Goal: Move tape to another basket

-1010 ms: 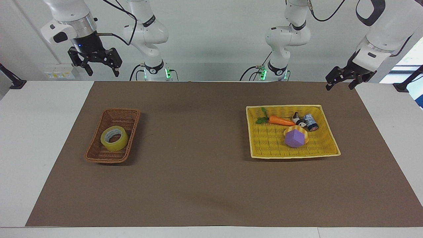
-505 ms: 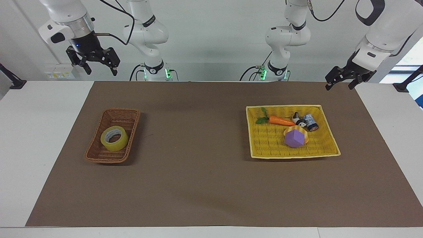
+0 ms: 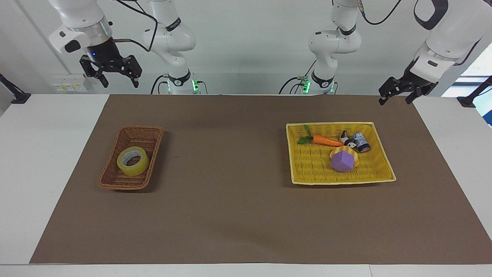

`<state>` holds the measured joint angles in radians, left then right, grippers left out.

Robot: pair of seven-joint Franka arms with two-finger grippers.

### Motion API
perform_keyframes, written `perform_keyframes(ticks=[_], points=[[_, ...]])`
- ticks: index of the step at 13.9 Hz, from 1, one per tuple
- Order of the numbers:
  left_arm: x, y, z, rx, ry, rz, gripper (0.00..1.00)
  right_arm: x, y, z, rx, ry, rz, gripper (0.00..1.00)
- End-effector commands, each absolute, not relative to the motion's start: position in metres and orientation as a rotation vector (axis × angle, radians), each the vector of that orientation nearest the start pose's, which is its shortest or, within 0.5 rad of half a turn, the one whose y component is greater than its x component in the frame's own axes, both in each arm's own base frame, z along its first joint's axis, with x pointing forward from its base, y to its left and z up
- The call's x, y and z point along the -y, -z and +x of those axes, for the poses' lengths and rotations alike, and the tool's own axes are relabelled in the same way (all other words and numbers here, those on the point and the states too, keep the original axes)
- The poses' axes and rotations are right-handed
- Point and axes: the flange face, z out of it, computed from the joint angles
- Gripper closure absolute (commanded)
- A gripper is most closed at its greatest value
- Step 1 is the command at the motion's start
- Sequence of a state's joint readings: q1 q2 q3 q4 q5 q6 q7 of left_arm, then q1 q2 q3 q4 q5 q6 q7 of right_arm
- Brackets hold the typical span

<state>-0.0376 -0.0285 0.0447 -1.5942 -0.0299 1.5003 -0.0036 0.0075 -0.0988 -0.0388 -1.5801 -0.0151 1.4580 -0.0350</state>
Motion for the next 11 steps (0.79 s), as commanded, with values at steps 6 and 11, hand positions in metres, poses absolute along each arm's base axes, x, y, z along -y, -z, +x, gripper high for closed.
perform_keyframes(ticks=[6,11], points=[[-0.0033,-0.6338,0.5314,0.008,-0.07,-3.158,0.0,0.0145,-0.666,0.5058,0.065,0.006,-3.161,0.0],[-0.0028,-0.6331,0.5289,0.006,-0.097,-3.154,0.0,0.019,-0.6636,0.5072,0.044,0.016,-3.16,0.0]])
